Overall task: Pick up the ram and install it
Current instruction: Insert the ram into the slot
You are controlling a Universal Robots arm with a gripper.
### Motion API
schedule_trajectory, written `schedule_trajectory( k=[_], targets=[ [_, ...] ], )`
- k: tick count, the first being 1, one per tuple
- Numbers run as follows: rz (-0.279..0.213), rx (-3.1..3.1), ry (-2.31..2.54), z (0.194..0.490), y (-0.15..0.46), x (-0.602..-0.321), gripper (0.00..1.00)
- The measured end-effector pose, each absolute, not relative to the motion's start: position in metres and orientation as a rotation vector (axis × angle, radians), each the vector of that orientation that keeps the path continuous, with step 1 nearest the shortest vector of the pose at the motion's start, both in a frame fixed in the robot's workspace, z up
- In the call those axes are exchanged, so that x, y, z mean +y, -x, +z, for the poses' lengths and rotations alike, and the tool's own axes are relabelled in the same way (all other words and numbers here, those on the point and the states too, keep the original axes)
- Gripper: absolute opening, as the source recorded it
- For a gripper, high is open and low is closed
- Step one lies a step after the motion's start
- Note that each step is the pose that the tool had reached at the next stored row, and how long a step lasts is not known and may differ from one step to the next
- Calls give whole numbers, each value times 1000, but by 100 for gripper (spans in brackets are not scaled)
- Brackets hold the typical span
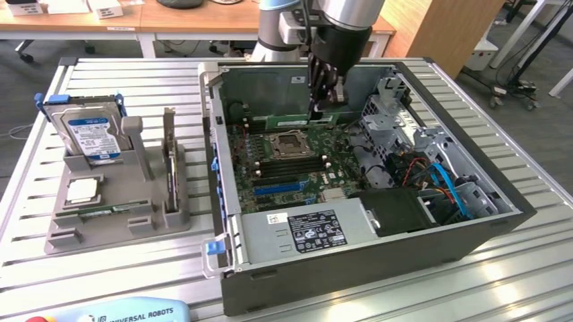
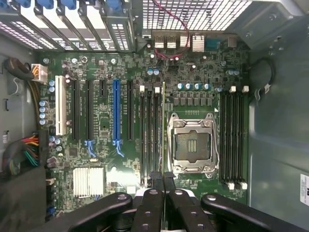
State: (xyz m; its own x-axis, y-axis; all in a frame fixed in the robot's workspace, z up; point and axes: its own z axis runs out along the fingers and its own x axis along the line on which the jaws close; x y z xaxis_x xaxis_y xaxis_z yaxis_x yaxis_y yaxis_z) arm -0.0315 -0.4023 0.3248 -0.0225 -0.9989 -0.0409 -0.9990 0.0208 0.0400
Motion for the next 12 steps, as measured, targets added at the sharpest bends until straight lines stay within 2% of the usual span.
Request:
schedule_trajectory(
  k=[12],
  targets=[
    [90,2243,2195,323,31,-413,12]
  ],
)
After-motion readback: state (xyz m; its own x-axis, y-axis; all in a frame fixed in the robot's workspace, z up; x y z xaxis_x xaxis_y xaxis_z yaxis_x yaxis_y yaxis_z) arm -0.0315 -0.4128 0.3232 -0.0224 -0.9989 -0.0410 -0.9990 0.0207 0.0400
